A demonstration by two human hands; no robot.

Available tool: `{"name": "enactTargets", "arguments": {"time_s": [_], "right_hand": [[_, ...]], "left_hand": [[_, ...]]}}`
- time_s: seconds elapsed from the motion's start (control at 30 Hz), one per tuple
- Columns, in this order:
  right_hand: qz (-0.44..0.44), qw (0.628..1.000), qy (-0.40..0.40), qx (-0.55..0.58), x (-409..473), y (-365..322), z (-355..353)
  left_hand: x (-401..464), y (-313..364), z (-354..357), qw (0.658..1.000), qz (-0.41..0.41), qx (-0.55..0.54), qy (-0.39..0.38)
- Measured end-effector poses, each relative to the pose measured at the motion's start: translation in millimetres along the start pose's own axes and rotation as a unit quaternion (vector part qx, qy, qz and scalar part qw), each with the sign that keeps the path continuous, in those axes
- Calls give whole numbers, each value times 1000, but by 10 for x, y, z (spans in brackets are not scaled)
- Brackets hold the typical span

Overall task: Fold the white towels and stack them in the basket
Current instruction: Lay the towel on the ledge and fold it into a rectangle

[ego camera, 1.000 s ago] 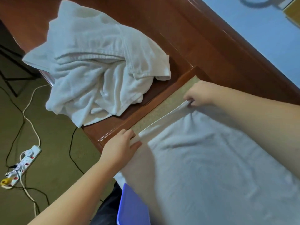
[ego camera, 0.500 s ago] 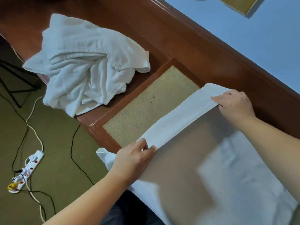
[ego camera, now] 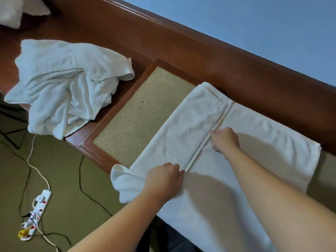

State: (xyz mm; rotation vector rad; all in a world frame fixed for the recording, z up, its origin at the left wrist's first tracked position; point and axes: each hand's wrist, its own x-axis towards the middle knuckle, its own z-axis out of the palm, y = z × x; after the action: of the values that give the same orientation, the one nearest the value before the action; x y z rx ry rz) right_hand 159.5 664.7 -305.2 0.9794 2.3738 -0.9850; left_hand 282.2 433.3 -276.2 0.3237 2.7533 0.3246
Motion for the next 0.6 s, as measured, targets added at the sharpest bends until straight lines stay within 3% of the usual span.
{"name": "enactTargets", "arguments": {"time_s": [0.13, 0.23, 0.33, 0.43, 0.6], "right_hand": [[46, 996, 18, 70, -788, -34, 305], [65, 991, -11, 116, -1150, 44, 498], [36, 994, 2, 103, -1392, 159, 724], [47, 994, 21, 92, -1593, 180, 894], [122, 982, 25, 140, -1827, 72, 1233]], "left_hand": [[424, 46, -228, 997, 69, 41, 23], [816, 140, -335, 969, 223, 105, -4], [1203, 242, -437, 901, 377, 206, -63], [1560, 316, -542, 816, 462, 313, -153], [1922, 527, -685, 691, 605, 371, -133]]}}
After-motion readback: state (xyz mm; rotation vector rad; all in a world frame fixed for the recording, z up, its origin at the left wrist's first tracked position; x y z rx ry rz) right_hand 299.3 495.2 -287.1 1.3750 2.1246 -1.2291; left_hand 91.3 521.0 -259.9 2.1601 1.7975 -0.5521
